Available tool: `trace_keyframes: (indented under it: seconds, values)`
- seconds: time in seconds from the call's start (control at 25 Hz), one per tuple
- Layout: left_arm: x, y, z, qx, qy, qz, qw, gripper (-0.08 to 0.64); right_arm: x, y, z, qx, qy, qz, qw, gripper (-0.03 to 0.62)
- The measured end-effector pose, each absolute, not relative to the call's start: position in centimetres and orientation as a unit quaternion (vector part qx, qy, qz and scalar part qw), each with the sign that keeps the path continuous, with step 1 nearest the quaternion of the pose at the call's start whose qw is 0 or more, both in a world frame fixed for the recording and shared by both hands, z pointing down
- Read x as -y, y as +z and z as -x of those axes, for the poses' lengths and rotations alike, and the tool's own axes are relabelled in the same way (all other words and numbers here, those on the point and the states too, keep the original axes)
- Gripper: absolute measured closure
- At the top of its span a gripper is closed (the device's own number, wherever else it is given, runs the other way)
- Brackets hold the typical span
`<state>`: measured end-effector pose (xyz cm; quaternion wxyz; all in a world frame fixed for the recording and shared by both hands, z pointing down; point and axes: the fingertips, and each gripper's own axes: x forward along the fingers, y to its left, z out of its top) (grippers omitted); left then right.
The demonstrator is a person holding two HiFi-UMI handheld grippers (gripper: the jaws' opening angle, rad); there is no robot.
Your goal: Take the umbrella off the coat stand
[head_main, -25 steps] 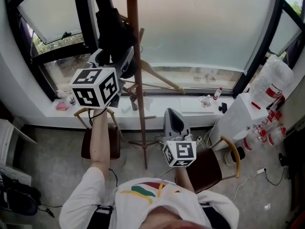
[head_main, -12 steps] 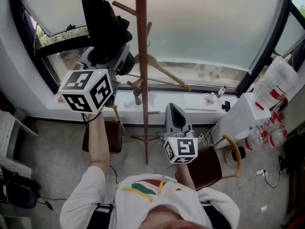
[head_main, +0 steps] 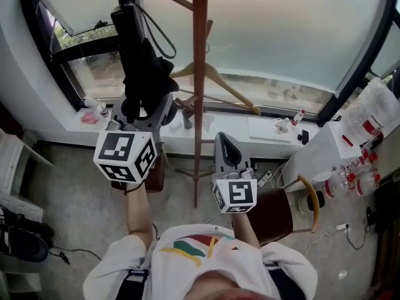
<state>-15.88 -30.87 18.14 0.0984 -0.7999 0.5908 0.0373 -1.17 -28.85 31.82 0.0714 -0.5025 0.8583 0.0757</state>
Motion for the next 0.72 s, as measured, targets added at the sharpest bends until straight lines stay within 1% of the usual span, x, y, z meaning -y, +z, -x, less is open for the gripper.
trace_keyframes:
  seconds: [0.12, 0.36, 0.56, 0.72]
  values:
    - [30.2, 20.9, 15.9, -0.605, 0.041, 0.790, 0.094, 0.318, 28.9, 32.2, 1.8, -0.864, 0.077, 0.494, 0.066, 0.594]
    - [29.2, 26.3, 16.0, -0.623, 0.078, 0.776, 0.064, 0.318, 29.1, 32.8, 2.9, -0.869, 0.077, 0.486, 0.057, 0.594]
    - [27.9, 30.0, 16.2, -0.644, 0.092, 0.753, 0.096, 0.318, 29.0, 33.7, 3.5, -0.872, 0.068, 0.482, 0.052, 0.594]
    - [27.1, 32.1, 15.4, -0.647, 0.073, 0.751, 0.105, 0.318, 28.8, 34.5, 3.9, -0.876, 0.060, 0.477, 0.048, 0.594]
